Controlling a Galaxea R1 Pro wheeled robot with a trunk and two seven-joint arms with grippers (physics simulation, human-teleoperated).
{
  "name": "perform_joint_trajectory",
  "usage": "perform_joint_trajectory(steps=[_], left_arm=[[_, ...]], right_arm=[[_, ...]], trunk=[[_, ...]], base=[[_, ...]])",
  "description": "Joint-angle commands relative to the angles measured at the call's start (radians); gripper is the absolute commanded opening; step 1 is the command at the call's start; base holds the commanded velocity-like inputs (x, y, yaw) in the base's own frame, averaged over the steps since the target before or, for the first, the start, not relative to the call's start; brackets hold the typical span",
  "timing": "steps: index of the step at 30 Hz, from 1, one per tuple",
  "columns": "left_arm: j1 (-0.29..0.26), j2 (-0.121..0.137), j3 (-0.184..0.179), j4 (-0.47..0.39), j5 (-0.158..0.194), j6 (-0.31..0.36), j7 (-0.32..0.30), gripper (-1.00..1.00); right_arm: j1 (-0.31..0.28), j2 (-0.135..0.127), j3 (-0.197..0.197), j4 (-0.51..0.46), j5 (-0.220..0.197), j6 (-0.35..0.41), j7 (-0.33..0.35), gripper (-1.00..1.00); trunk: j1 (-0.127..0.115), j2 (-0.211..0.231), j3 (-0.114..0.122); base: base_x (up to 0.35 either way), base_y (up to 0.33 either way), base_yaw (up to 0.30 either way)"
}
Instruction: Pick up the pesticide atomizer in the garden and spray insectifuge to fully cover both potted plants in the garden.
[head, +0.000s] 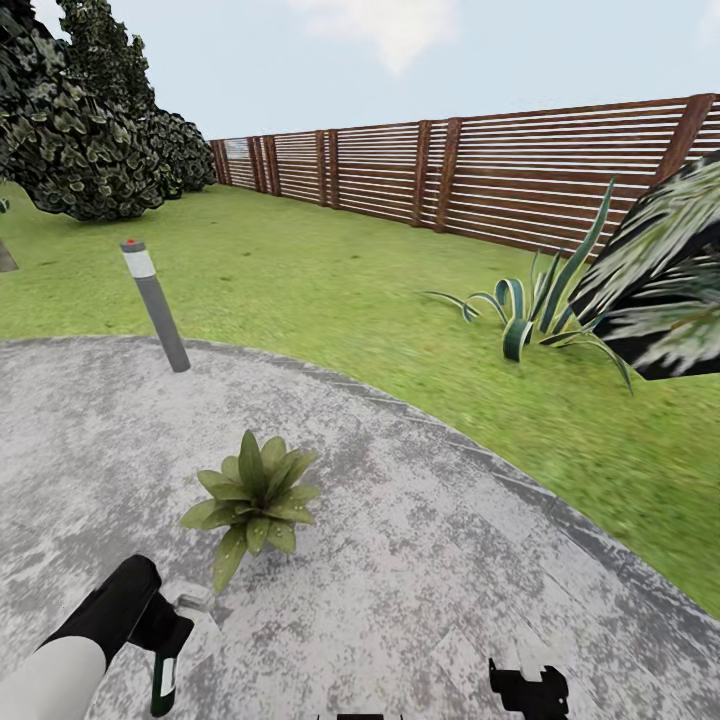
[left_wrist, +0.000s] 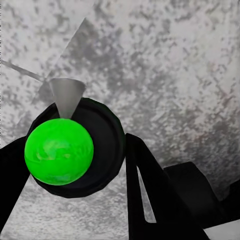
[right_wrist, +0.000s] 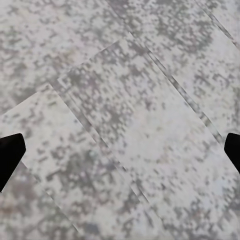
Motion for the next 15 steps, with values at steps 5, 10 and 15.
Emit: perform_joint_trajectory(steps=[5, 10, 15], left_arm=[[0.000, 0.002, 0.011, -0.003, -0.011, 0.000, -0.007, -1.00], [0.000, 0.001, 0.011, -0.004, -0.012, 0.000, -0.005, -1.00], [0.000, 0.001, 0.011, -0.005, -0.010, 0.000, -0.005, -1.00]], right_arm=[[0.000, -0.002, 0.009, 0.000, -0.006, -0.001, -0.003, 1.00], [0.000, 0.000, 0.009, -0.001, -0.006, -0.001, -0.004, 1.00], [0.000, 0.001, 0.009, -0.001, -0.007, -0.001, -0.005, 1.00]], trunk=[[0.000, 0.000, -0.001], [0.000, 0.000, -0.001], [0.000, 0.000, -0.001]], base=[[0.000, 0.009, 0.000], [0.000, 0.239, -0.001], [-0.011, 0.300, -0.180]])
